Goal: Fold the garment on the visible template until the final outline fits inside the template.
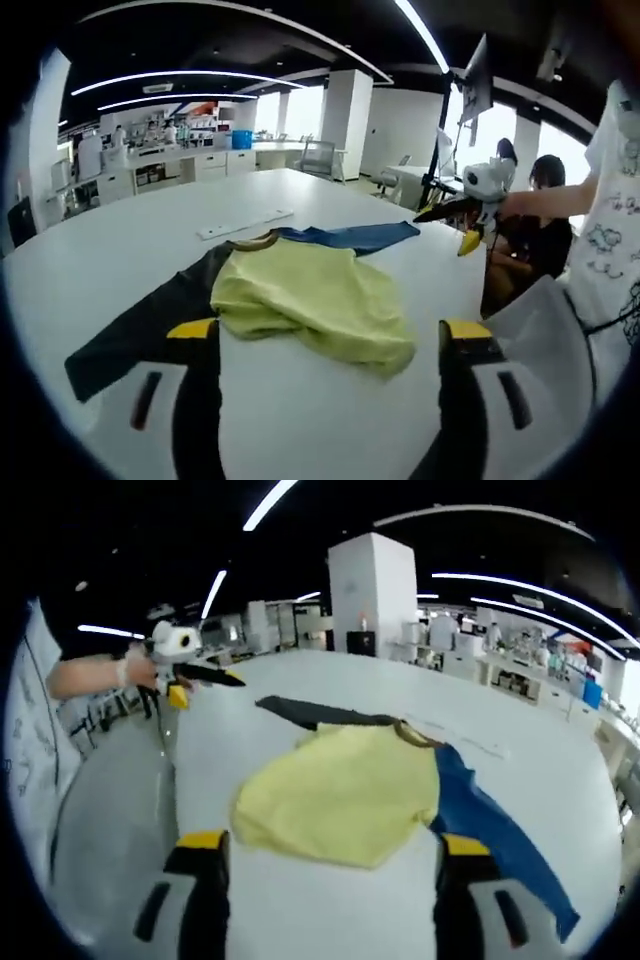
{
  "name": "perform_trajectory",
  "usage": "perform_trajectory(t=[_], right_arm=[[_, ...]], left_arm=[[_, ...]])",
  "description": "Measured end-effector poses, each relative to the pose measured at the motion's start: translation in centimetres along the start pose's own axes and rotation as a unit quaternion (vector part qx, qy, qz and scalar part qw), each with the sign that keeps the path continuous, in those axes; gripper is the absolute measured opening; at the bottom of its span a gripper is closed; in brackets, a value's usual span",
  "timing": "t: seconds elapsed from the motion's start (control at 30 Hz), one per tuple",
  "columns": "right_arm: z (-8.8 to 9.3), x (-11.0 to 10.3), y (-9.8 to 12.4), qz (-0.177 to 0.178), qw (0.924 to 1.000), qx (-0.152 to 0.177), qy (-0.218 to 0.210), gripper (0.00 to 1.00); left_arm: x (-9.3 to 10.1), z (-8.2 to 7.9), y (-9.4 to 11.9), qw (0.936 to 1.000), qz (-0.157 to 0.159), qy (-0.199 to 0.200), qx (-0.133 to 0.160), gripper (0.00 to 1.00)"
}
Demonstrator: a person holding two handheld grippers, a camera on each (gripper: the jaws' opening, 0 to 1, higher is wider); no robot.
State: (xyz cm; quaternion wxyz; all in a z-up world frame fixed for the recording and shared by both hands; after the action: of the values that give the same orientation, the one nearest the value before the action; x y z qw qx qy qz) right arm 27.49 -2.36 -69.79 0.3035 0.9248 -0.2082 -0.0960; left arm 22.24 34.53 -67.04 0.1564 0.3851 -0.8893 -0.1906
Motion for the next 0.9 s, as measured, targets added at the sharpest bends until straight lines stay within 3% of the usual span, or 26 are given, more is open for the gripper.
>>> perform_trajectory(t=[0.13,0.2,0.27,0.3,0.47,0.5,0.63,0.73,0.77,0.83,0.9], right_arm=[[0.1,-1.7,-2.2,-0.015,0.9965,-0.037,0.073,0.79],[0.1,-2.3,-3.2,-0.020,0.9949,-0.047,0.087,0.76],[0.4,-2.3,-3.8,-0.005,0.9895,-0.073,0.125,0.66],[0.7,-2.2,-4.5,-0.004,0.9828,-0.089,0.161,0.62],[1.0,-2.2,-6.0,0.000,0.9671,-0.129,0.219,0.29],[1.2,-2.1,-6.4,0.003,0.9581,-0.144,0.248,0.28],[1.5,-2.7,-7.6,-0.007,0.9412,-0.156,0.300,0.27],[1.9,-2.7,-8.5,-0.002,0.9139,-0.175,0.366,0.24],[2.0,-2.7,-8.7,-0.003,0.9094,-0.177,0.376,0.22],[2.5,-3.0,-9.1,-0.019,0.9095,-0.183,0.373,0.18],[2.4,-3.2,-9.4,-0.018,0.9042,-0.176,0.389,0.17]], left_arm=[[0.2,0.7,-0.1,1.0000,0.001,0.006,0.001,0.86],[0.6,0.9,-0.2,0.9999,0.003,0.012,0.003,0.86],[0.9,1.2,-0.2,0.9999,0.004,0.015,0.004,0.86],[0.9,1.3,-0.2,0.9999,0.005,0.015,0.004,0.86],[1.2,1.6,-0.3,0.9995,0.007,0.029,0.011,0.86],[1.2,1.6,-0.4,0.9994,0.007,0.032,0.012,0.86],[1.4,1.7,-0.4,0.9994,0.005,0.033,0.011,0.85],[1.7,1.7,-0.4,0.9991,0.002,0.039,0.017,0.85],[1.7,1.7,-0.4,0.9990,0.000,0.042,0.019,0.85],[1.6,2.0,-0.3,0.9984,-0.003,0.052,0.023,0.85],[1.5,2.4,-0.2,0.9974,-0.004,0.066,0.029,0.84]])
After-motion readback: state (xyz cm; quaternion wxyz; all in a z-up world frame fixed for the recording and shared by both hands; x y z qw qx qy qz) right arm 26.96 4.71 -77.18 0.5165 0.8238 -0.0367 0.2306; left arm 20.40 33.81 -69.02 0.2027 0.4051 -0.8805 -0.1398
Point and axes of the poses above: the point that each gripper's makers call its tool centre point, and the gripper's own axes: y roughly backward along the fingers, x roughly to its right, z roughly out of its underside, the point moved 8 cm from there along y, roughly backward along the fingers, and after that the axes turned 3 degrees about -x, right-handed, at the moved point
